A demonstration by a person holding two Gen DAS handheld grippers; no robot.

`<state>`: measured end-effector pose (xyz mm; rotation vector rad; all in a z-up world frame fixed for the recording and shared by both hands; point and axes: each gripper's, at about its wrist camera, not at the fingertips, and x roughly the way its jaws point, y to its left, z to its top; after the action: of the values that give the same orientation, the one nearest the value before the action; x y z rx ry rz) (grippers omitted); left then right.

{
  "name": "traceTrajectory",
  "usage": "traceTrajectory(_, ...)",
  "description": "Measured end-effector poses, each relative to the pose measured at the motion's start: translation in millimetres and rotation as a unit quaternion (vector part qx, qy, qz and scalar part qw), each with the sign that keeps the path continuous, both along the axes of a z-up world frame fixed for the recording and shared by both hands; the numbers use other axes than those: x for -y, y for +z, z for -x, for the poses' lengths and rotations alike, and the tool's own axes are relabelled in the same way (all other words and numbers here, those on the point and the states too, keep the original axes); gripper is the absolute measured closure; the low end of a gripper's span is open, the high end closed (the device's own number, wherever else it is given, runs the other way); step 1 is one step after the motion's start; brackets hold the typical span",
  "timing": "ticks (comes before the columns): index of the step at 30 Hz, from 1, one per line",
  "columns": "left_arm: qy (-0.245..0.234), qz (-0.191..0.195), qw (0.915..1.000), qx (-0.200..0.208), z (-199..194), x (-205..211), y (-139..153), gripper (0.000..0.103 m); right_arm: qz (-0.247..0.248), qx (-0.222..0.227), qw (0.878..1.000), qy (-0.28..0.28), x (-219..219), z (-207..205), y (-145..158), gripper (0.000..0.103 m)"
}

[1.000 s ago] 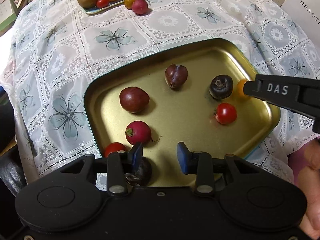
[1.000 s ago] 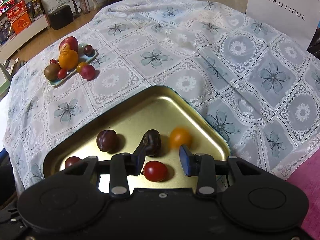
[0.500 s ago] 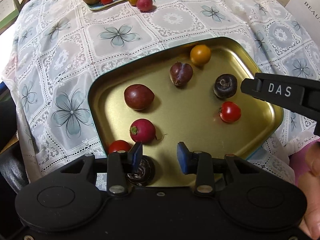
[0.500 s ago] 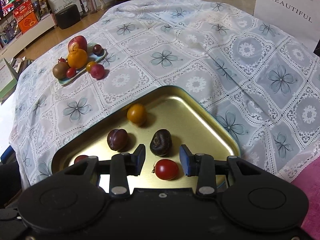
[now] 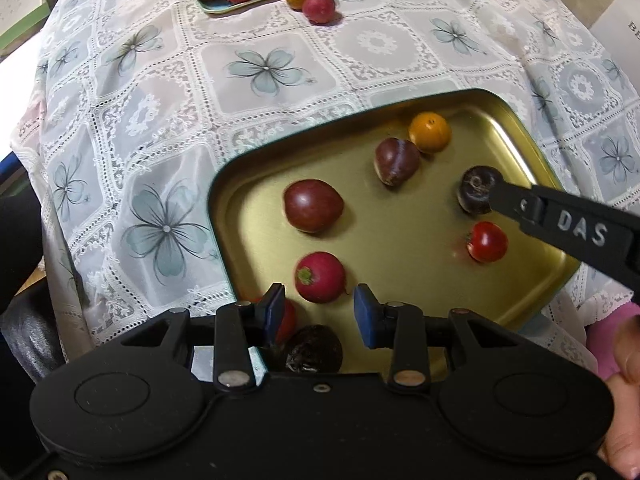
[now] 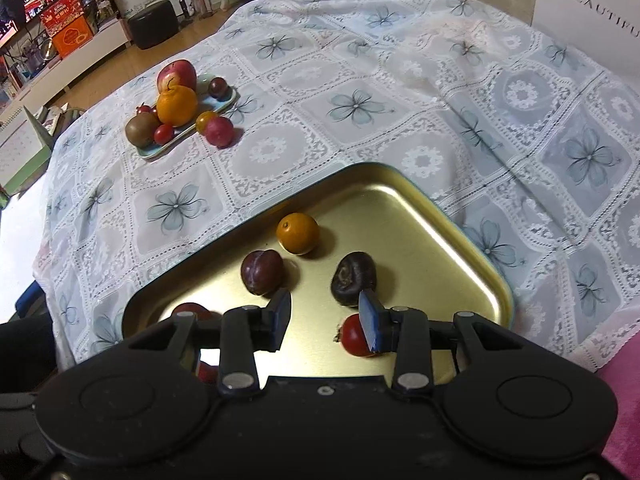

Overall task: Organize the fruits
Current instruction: 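Open both tools to drop the tomato and plum into the tray, then move both open tools back to the last loose fruit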

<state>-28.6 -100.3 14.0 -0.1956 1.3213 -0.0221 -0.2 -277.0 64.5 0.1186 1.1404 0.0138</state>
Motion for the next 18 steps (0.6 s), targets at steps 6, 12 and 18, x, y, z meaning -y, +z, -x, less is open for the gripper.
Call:
traceTrajectory(6, 0.019, -0.01, 0.9997, 0.011, -24, -25, 5, 0.058, -0.037, -0.012, 0.999, 0.003, -4, -12, -5, 0.064)
traceTrajectory(12, 0.044, -0.034, 0.998, 0.029, -61, -53, 14, 0.058, -0.041, -0.006, 0.999, 0.019, -25, -36, 0, 0.064)
traceTrajectory(18, 0.054, -0.056, 0.9965, 0.031, -96, -74, 15, 0.058, -0.004, -0.009, 0.999, 0.052, -57, -64, -1, 0.064)
